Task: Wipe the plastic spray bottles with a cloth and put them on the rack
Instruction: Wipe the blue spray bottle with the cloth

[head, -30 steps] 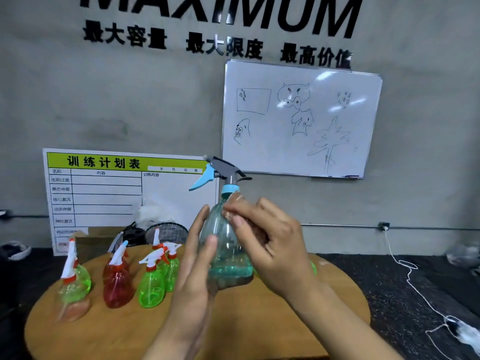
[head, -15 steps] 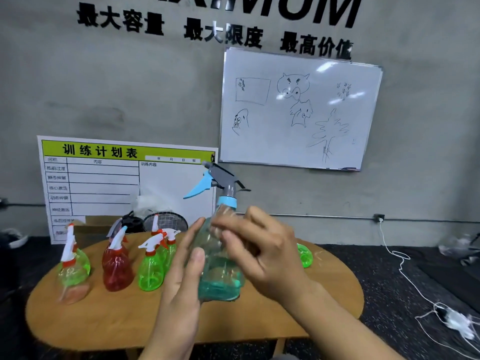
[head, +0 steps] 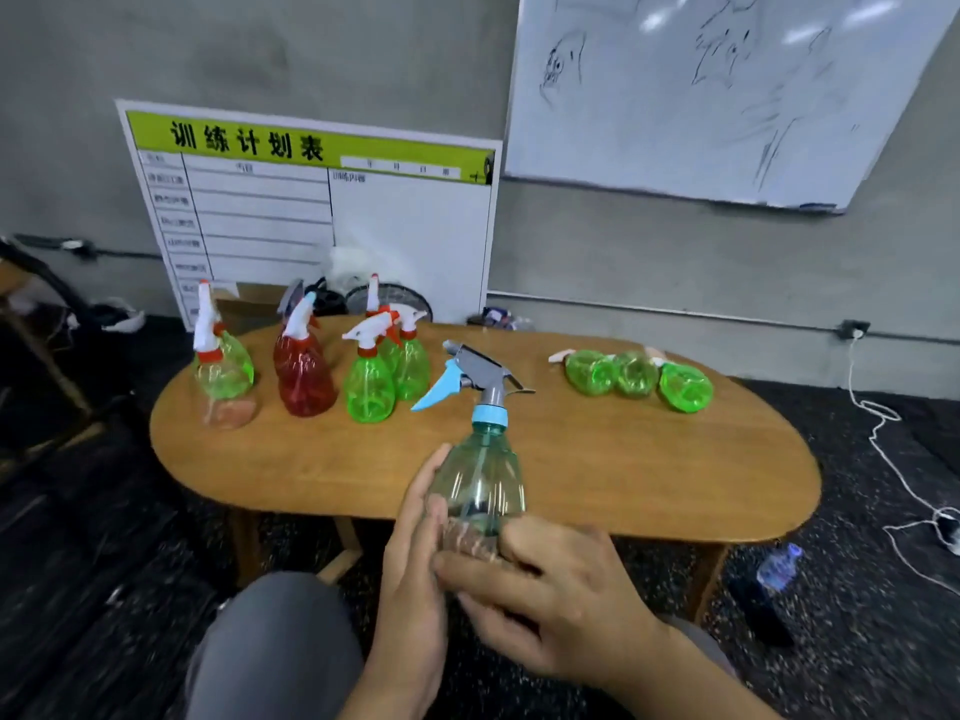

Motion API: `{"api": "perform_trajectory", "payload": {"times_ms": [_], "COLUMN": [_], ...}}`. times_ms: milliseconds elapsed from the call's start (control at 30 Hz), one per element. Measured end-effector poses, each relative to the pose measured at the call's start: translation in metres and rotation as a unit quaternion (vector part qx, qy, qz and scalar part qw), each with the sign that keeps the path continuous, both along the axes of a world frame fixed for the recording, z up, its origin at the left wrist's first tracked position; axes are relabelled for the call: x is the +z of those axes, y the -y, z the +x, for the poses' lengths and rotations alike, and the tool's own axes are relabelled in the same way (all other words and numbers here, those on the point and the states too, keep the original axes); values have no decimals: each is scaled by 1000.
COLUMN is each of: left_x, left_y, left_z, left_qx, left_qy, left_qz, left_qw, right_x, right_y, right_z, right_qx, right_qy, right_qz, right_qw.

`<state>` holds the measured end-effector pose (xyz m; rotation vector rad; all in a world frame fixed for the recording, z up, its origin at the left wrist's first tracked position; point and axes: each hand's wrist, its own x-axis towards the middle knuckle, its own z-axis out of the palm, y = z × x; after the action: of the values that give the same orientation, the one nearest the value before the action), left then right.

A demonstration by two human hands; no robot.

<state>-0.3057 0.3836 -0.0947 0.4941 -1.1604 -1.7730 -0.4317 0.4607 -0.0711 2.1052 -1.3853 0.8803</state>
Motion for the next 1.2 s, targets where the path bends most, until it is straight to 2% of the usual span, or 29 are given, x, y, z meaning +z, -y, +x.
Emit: {"api": "perform_trajectory", "payload": {"times_ms": [133,300,400,500,667,767,833,900,967,1033,1100,1200], "left_x": [-37,-69,-76,-79,-76,-71,-72,-72,-72,-73,-74,-72], "left_y": [2,0,0,0,-1,-1,2,2,0,-4,-5,-4], "left_z": [8,16,20,22,24,25,24,25,26,26,26,25], "left_qx": [23,18,14,13,-12,-29,-29,-20,-15,-20,-33,-53], "left_qy": [42,75,70,67,18,14,22,38,53,70,68,24], "left_qz": [10,-2,-2,19,71,77,68,43,20,11,9,27], "left_qw": [999,997,997,998,997,997,997,998,998,997,997,998], "right_x": [-27,-40,-46,-50,-73,-77,-69,-59,-50,-46,-46,-46], "right_y": [6,35,38,28,-5,-6,4,16,29,36,37,34], "right_z": [0,-5,1,15,28,22,20,17,9,0,-3,-3], "right_qx": [-17,-72,-95,-102,9,13,-15,-55,-91,-117,-103,-73], "right_qy": [6,213,270,225,70,35,44,112,217,270,315,439], "right_qz": [6,31,38,49,78,54,33,27,38,56,61,18], "right_qw": [1000,974,957,968,994,998,998,992,971,954,942,895]}}
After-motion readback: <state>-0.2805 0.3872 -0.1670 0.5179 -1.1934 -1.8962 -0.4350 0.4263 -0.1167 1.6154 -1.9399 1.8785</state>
